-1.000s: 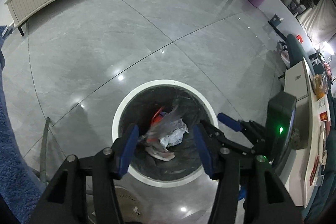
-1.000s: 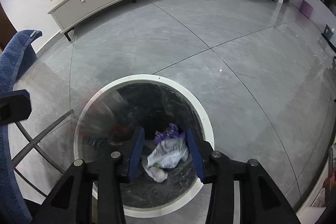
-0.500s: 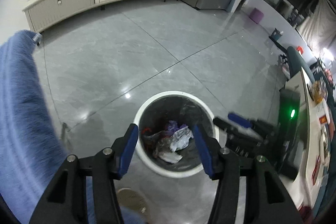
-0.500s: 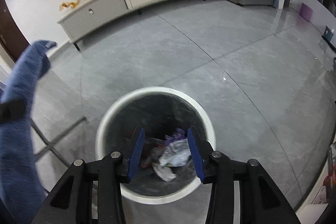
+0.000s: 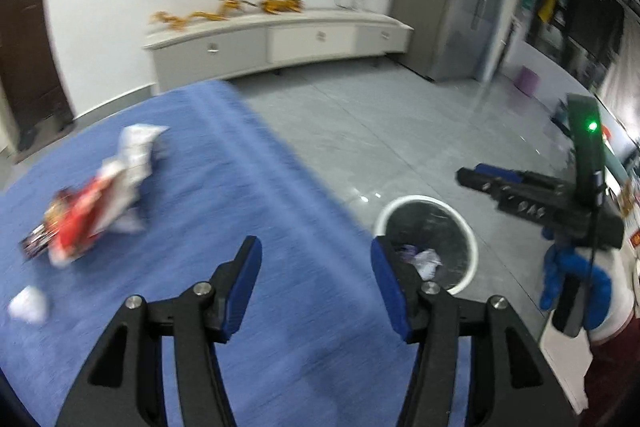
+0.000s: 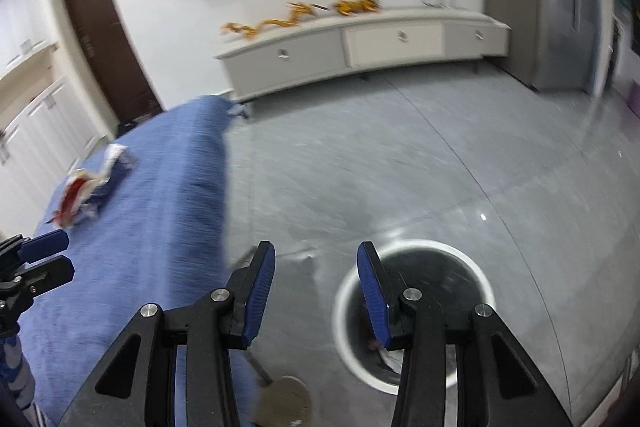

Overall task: Collect trash
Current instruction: 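Move both open tools back over the towel toward the remaining trash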

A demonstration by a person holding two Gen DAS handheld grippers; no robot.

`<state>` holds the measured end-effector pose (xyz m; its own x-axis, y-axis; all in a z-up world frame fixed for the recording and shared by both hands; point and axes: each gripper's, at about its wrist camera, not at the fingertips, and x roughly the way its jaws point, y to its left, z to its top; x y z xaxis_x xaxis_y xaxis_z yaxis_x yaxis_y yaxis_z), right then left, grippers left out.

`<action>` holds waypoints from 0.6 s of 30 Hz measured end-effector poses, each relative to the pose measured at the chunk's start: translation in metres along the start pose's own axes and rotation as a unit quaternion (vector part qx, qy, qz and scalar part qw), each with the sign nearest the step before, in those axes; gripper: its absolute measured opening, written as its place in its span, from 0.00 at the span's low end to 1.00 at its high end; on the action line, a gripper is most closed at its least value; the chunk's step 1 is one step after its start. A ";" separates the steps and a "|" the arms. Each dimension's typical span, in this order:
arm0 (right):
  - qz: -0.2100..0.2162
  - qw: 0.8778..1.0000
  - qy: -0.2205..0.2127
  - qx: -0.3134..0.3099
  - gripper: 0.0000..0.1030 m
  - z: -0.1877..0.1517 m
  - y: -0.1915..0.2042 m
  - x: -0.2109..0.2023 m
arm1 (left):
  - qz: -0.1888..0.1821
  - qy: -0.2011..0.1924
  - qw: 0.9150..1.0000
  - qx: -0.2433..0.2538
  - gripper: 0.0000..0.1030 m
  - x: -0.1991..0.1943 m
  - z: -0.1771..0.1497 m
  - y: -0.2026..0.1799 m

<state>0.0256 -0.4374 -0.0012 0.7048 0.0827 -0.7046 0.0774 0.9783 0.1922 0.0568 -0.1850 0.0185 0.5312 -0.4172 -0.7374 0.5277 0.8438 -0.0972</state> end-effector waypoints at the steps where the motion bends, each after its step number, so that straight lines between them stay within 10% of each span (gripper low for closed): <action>1: 0.007 1.000 -0.002 -0.005 0.43 0.003 0.013 -0.002 | 0.008 -0.005 1.000 -0.011 0.57 -0.010 -0.005 0.013; 18: 0.112 0.987 -0.004 -0.119 0.53 0.024 0.185 0.009 | 0.135 -0.037 0.973 -0.185 0.61 -0.098 -0.088 0.210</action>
<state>0.0633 -0.2604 0.0443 0.6910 0.3005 -0.6574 -0.2471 0.9529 0.1760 0.0568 0.0624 0.0111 0.6709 -0.1747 -0.7207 0.0947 0.9841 -0.1503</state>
